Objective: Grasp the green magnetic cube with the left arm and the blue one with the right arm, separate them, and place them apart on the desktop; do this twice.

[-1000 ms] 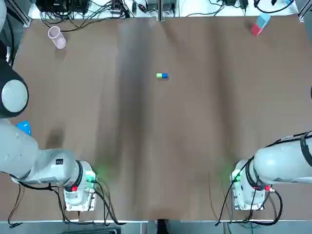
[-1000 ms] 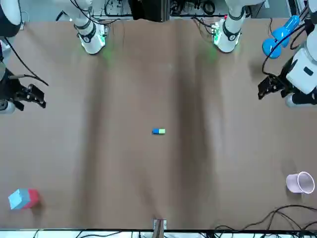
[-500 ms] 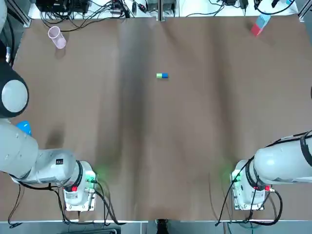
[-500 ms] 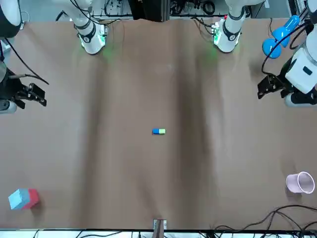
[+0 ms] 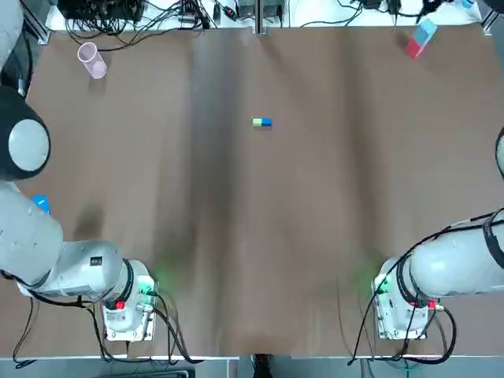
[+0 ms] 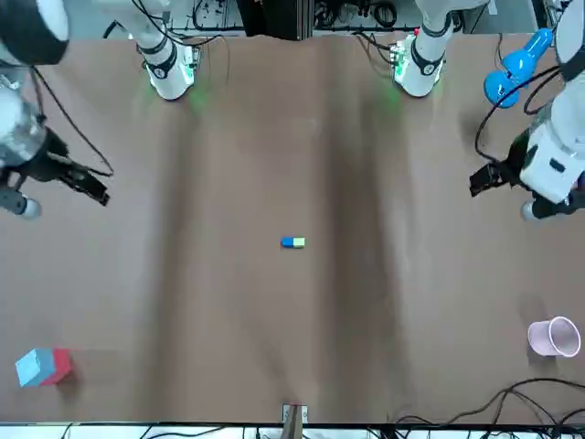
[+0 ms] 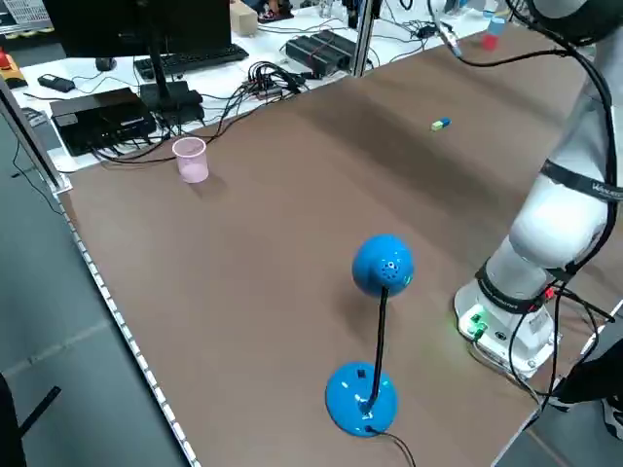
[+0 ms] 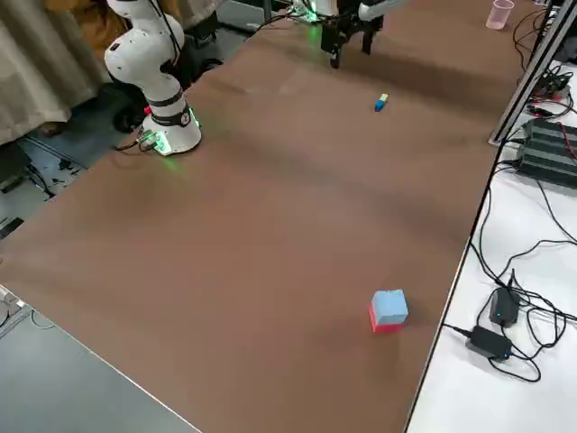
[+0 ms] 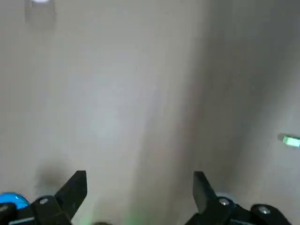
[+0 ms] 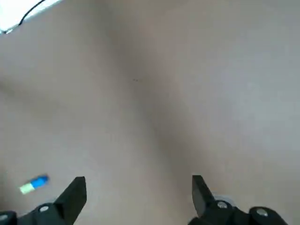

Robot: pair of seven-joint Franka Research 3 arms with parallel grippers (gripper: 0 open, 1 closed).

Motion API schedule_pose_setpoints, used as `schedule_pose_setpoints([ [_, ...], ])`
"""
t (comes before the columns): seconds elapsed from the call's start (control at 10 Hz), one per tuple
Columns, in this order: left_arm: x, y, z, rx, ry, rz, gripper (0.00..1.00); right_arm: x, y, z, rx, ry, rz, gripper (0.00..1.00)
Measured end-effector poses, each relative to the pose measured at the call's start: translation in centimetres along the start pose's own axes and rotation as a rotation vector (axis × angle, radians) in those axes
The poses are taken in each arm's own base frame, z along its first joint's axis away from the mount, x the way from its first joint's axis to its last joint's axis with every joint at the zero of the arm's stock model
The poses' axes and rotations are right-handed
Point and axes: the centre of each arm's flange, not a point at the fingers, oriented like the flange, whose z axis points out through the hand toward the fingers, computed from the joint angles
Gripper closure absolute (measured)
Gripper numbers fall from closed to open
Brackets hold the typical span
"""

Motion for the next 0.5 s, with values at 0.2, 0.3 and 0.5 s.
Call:
schedule_pose_setpoints([
  [0.2, 0.9, 1.8, 3.3, 0.012, -0.059, -0.214, 0.00, -1.8, -4.6, 3.1, -0.027, -0.029, 0.195, 0.00],
  [0.3, 1.0, 3.0, 4.7, 0.005, -0.093, -0.315, 0.00, -2.4, -6.6, 5.0, -0.048, -0.044, 0.273, 0.00],
  [0.5, 0.9, 6.4, 8.1, 0.010, -0.150, -0.522, 0.00, -3.8, -11.2, 8.6, -0.043, -0.038, 0.400, 0.00],
])
